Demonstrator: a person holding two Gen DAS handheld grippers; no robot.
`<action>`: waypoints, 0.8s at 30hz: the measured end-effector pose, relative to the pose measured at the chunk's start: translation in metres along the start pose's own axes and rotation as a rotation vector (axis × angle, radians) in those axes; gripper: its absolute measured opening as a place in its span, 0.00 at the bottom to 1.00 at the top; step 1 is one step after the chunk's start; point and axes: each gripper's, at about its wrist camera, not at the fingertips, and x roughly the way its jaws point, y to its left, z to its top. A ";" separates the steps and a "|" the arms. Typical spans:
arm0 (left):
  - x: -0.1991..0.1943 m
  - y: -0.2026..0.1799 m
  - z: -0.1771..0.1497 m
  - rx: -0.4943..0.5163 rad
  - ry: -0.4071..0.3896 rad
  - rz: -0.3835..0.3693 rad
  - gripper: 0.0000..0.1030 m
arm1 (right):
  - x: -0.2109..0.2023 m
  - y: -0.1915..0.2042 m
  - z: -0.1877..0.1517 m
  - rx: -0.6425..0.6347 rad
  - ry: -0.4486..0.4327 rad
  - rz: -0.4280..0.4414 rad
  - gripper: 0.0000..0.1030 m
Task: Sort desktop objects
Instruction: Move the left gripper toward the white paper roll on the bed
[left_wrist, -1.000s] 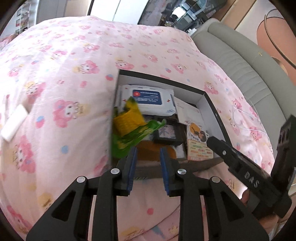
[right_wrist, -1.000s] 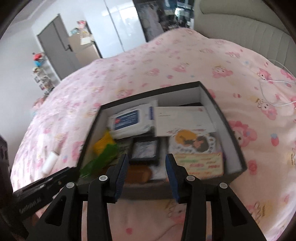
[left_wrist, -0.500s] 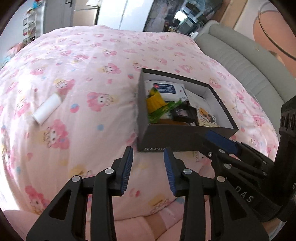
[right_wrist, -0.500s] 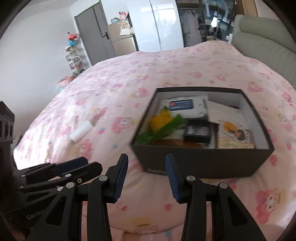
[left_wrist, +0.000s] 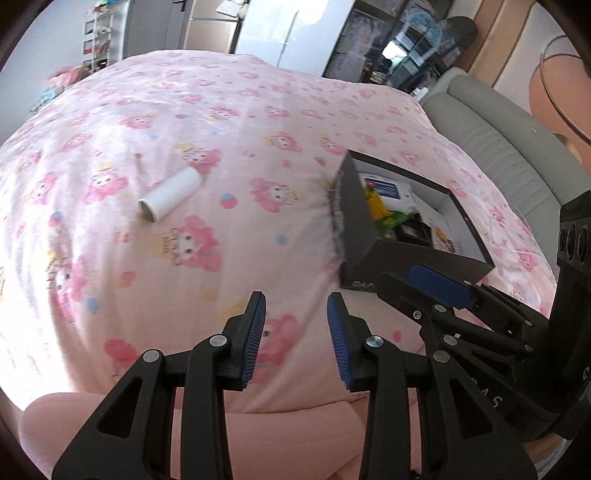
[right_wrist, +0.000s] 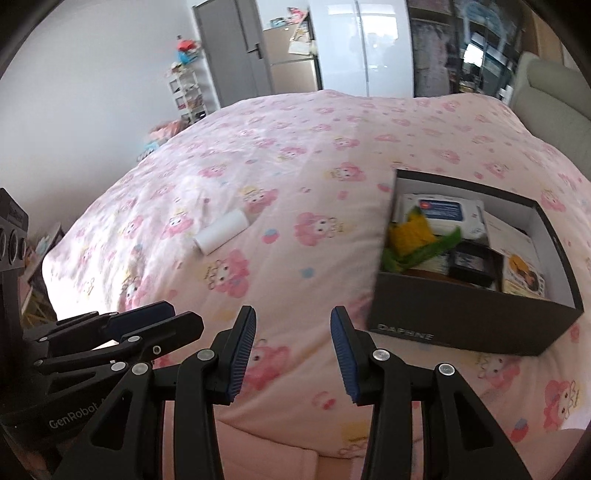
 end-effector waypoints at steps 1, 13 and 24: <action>-0.002 0.005 0.000 -0.008 -0.004 0.001 0.36 | 0.001 0.004 0.001 -0.002 -0.006 0.000 0.37; -0.012 0.068 0.006 -0.115 -0.067 0.016 0.42 | 0.032 0.055 0.016 -0.077 0.008 0.026 0.37; 0.034 0.122 0.055 -0.257 -0.029 0.079 0.42 | 0.103 0.063 0.051 -0.050 0.080 0.068 0.37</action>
